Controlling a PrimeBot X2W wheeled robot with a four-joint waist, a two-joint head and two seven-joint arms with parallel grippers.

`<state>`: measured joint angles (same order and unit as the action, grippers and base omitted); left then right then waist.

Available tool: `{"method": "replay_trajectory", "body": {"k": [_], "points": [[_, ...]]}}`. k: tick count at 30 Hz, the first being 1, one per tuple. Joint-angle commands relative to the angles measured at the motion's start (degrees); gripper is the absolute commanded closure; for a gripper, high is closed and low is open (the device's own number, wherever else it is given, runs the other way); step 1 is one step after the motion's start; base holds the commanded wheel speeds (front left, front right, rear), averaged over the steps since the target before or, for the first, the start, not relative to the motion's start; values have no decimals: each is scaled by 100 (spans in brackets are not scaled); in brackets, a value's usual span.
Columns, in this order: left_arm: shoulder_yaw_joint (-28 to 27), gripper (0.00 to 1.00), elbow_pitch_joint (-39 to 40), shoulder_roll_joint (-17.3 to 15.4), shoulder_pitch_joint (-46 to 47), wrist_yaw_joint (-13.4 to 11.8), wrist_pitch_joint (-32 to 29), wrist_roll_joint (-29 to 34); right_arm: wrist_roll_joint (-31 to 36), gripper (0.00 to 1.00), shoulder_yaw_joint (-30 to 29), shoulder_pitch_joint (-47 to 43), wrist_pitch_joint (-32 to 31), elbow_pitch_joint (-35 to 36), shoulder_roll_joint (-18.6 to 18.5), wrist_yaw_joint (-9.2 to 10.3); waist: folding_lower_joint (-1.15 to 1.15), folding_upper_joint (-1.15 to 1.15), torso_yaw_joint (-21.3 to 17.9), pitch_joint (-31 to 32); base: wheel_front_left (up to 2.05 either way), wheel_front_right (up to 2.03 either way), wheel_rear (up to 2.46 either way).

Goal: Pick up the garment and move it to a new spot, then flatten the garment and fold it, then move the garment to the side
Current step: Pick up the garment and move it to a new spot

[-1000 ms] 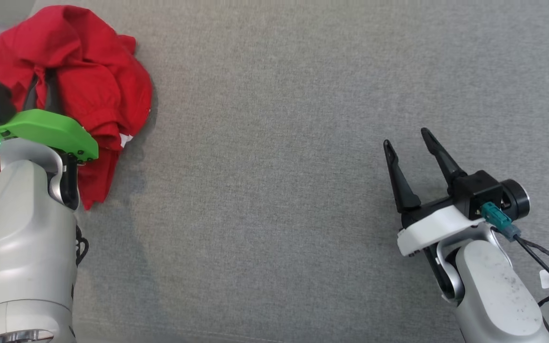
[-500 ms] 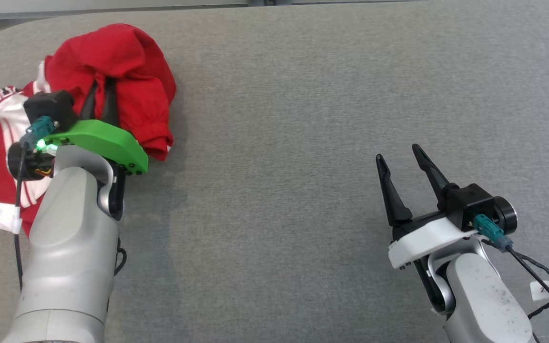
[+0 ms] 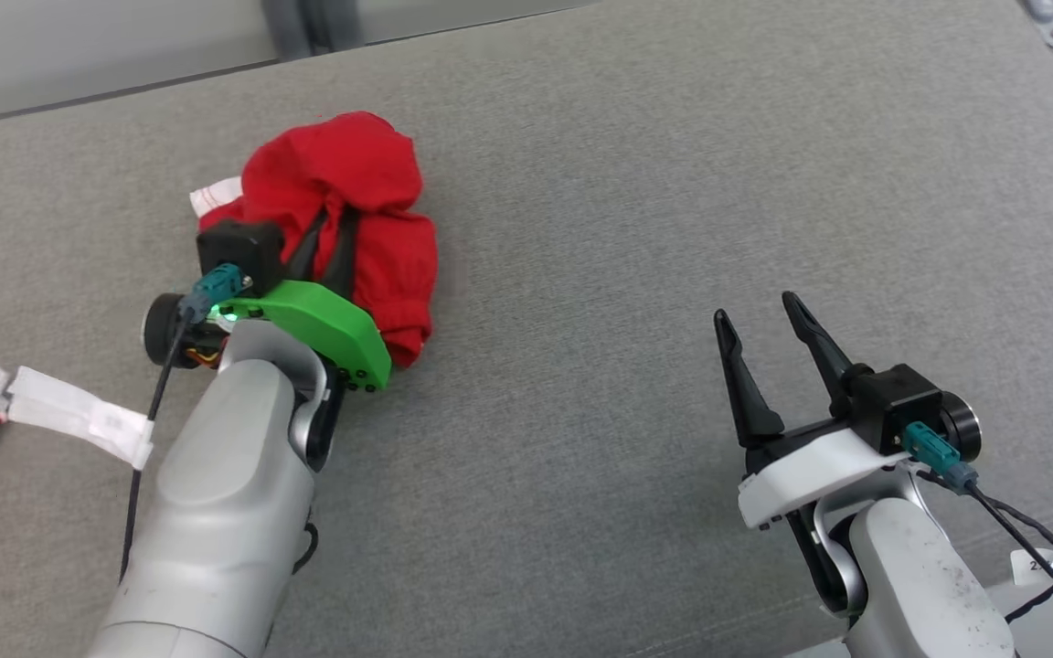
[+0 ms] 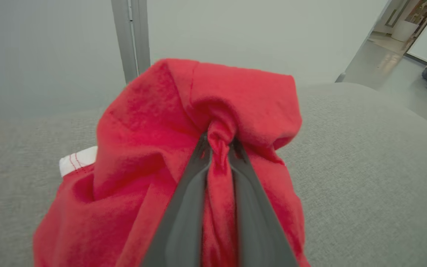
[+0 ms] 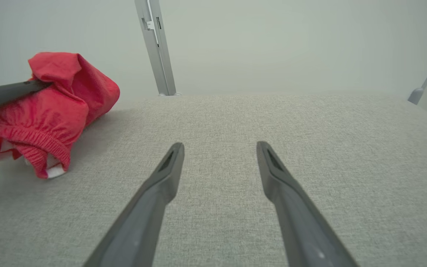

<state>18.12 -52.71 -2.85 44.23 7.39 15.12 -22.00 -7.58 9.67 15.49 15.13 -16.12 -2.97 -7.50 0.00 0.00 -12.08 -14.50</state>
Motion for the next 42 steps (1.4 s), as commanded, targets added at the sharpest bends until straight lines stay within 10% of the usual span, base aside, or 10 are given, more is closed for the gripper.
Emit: {"method": "replay_trajectory", "body": {"k": [1,11,12,14,25,42], "points": [[184,100,85,-14,-114,15,5,-204,-67,0,19,-64,3,-7,6,1,0,0,-402,95,0,0,0],[1321,100,597,-20,-393,-250,5,-987,-148,0,4,-159,3,-12,7,1,0,0,-518,190,0,0,0],[1347,56,648,-20,-437,-340,5,-963,-150,0,-9,-168,3,-11,7,1,0,0,-481,200,0,0,0],[1339,0,713,-20,-534,-470,5,-923,-153,0,-16,-181,3,-3,8,1,0,0,-402,215,0,0,0],[129,0,1507,-63,-1516,-924,4,-155,-43,0,-137,-296,3,-4,5,1,0,0,283,471,0,0,0],[-1345,0,2872,-10,-3470,-892,4,790,-55,0,-91,-587,3,-152,2,1,0,0,907,1013,0,0,0]]}}
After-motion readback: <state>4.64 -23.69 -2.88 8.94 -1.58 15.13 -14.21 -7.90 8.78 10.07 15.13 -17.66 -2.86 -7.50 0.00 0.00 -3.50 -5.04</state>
